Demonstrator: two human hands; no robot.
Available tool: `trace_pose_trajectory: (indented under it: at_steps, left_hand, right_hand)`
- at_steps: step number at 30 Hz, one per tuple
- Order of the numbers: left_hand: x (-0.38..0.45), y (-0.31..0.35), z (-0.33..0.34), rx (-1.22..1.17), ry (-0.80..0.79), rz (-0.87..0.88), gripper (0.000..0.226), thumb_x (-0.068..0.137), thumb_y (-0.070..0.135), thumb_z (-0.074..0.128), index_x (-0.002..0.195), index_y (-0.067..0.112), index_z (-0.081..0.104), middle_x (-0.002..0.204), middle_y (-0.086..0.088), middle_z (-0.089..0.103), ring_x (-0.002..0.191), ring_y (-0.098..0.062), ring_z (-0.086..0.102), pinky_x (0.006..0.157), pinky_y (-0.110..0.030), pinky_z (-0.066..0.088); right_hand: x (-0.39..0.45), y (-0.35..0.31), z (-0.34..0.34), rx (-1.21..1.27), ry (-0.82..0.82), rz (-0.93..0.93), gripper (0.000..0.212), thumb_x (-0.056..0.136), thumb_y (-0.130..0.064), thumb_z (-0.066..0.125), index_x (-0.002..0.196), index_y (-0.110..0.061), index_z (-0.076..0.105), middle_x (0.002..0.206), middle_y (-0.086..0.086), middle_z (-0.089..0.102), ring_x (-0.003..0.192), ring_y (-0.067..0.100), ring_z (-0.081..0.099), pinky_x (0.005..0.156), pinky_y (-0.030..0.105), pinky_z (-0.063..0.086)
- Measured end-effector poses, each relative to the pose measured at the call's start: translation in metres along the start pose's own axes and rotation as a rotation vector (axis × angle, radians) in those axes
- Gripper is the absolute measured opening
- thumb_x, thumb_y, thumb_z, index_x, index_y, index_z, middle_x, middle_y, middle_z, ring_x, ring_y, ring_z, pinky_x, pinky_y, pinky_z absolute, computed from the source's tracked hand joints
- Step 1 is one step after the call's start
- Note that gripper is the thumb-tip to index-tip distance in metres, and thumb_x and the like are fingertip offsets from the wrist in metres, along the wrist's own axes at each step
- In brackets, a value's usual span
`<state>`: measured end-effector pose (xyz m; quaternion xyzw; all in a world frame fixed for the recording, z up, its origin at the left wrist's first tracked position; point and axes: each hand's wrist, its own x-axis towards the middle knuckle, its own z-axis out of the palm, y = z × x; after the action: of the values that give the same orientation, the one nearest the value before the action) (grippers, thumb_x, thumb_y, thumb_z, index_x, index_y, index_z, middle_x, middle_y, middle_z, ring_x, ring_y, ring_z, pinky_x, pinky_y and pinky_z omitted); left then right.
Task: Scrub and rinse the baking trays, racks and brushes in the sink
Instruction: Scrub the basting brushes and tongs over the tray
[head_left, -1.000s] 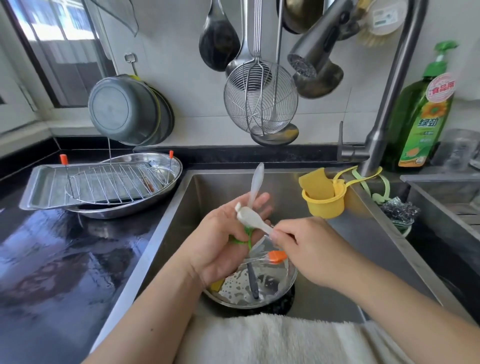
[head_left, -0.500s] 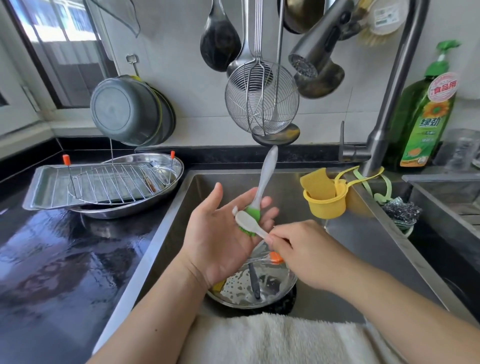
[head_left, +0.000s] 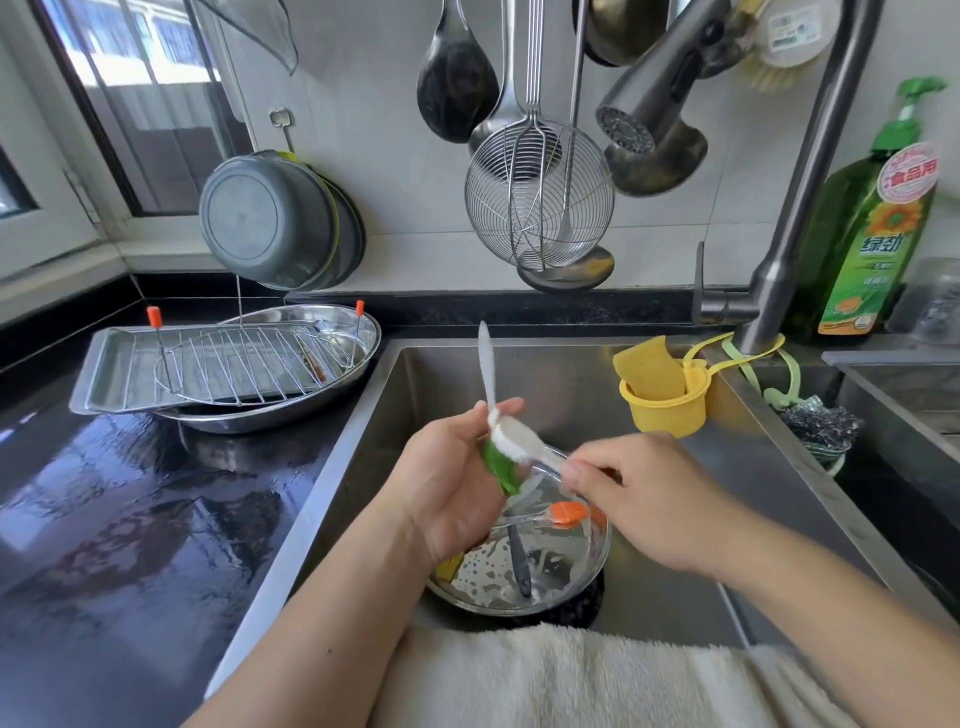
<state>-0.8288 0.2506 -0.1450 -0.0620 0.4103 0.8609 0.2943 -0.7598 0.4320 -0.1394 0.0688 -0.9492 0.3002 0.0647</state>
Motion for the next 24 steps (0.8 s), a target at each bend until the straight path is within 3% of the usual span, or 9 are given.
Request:
trace_pose_trajectory:
  at_steps: [2,4,5,8,13,16,18,21,24]
  left_hand:
    - [-0.002,0.000,0.002,-0.029,-0.009,0.004,0.047,0.112,0.029,0.042,0.139,-0.006,0.058,0.100,-0.015,0.058,0.081,-0.023,0.059,0.076,-0.033,0.056]
    - [-0.004,0.001,0.003,-0.060,-0.010,0.003,0.050,0.112,0.032,0.040,0.135,-0.009,0.058,0.105,-0.020,0.055,0.093,-0.027,0.059,0.085,-0.037,0.057]
    - [-0.004,0.002,0.003,-0.090,-0.006,-0.004,0.050,0.112,0.032,0.039,0.132,-0.009,0.059,0.103,-0.020,0.056,0.099,-0.031,0.058,0.093,-0.039,0.054]
    - [-0.006,0.004,0.002,-0.131,0.002,-0.003,0.040,0.111,0.026,0.039,0.122,-0.005,0.061,0.085,-0.016,0.058,0.098,-0.033,0.061,0.107,-0.041,0.048]
    - [-0.002,0.003,-0.003,-0.095,0.032,0.028,0.024,0.104,0.005,0.051,0.120,-0.005,0.065,0.079,-0.010,0.056,0.084,-0.027,0.067,0.099,-0.036,0.055]
    - [0.000,0.004,-0.005,-0.094,0.031,0.051,0.021,0.106,0.004,0.050,0.120,-0.002,0.064,0.077,-0.008,0.055,0.079,-0.024,0.068,0.087,-0.033,0.060]
    - [0.000,0.003,-0.003,-0.072,0.011,0.086,0.020,0.107,0.005,0.047,0.119,-0.001,0.062,0.076,-0.009,0.056,0.081,-0.025,0.069,0.084,-0.034,0.061]
    - [-0.001,-0.001,0.003,0.033,-0.013,0.117,0.021,0.110,0.008,0.042,0.116,0.002,0.061,0.082,-0.013,0.064,0.090,-0.030,0.071,0.080,-0.040,0.062]
    - [-0.004,-0.003,0.005,0.049,-0.038,0.124,0.024,0.111,0.008,0.037,0.112,0.001,0.060,0.090,-0.017,0.069,0.097,-0.035,0.074,0.083,-0.045,0.063]
  right_hand:
    - [0.006,-0.002,0.006,0.024,0.076,0.019,0.035,0.102,-0.027,0.054,0.073,-0.013,0.067,0.053,-0.001,0.050,0.050,0.006,0.049,0.047,0.020,0.033]
    - [0.010,-0.003,0.013,-0.020,0.027,0.017,0.036,0.102,-0.030,0.053,0.072,-0.013,0.065,0.057,0.004,0.054,0.053,0.014,0.048,0.053,0.033,0.036]
    - [0.010,-0.003,0.016,-0.049,-0.022,0.011,0.038,0.103,-0.033,0.053,0.073,-0.012,0.064,0.061,0.007,0.056,0.059,0.020,0.049,0.059,0.040,0.039]
    - [0.008,-0.003,0.018,-0.077,-0.112,-0.005,0.041,0.103,-0.036,0.051,0.078,-0.007,0.063,0.069,0.014,0.057,0.068,0.026,0.049,0.065,0.041,0.040]
    - [0.007,-0.003,0.014,-0.067,-0.163,-0.012,0.037,0.103,-0.038,0.051,0.082,-0.014,0.071,0.067,0.010,0.062,0.063,0.022,0.051,0.065,0.039,0.045]
    - [0.003,-0.001,0.009,-0.046,-0.211,-0.018,0.035,0.102,-0.037,0.052,0.081,-0.019,0.073,0.063,0.008,0.059,0.059,0.021,0.046,0.061,0.040,0.042]
    - [0.000,0.002,0.004,-0.040,-0.182,-0.019,0.034,0.101,-0.035,0.052,0.081,-0.017,0.073,0.065,0.008,0.060,0.057,0.019,0.045,0.059,0.038,0.039]
    - [0.002,0.007,0.002,0.004,-0.037,-0.001,0.033,0.100,-0.030,0.055,0.076,-0.016,0.072,0.057,-0.005,0.058,0.053,0.009,0.047,0.052,0.024,0.032]
    - [0.006,0.007,0.009,-0.040,-0.031,-0.024,0.036,0.101,-0.032,0.054,0.078,-0.011,0.070,0.059,0.002,0.058,0.056,0.013,0.047,0.055,0.030,0.035]
